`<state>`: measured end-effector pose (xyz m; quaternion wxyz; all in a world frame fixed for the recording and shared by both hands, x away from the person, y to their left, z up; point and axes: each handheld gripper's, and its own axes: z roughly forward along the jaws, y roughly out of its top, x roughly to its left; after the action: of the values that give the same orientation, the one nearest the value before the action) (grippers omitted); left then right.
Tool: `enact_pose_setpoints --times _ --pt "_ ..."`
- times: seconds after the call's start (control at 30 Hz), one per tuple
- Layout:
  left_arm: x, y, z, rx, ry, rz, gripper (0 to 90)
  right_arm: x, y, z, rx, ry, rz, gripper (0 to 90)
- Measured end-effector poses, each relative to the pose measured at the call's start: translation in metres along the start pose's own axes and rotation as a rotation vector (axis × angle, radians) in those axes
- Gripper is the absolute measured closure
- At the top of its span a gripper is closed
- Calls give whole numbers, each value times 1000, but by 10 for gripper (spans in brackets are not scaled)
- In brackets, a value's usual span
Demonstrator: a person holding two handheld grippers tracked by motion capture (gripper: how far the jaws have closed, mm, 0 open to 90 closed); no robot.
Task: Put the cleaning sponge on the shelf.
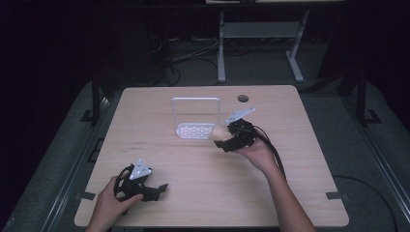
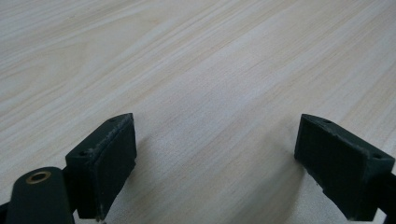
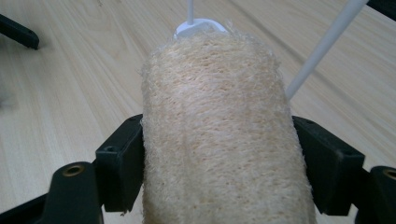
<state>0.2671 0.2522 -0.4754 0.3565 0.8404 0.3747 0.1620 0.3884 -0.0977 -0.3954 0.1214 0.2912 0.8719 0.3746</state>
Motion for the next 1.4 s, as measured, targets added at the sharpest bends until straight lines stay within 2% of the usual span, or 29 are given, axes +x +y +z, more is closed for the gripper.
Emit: enact_pose_setpoints --times 1.4 --pt "0 0 0 0 -2 0 121 9 31 41 0 17 -30 247"
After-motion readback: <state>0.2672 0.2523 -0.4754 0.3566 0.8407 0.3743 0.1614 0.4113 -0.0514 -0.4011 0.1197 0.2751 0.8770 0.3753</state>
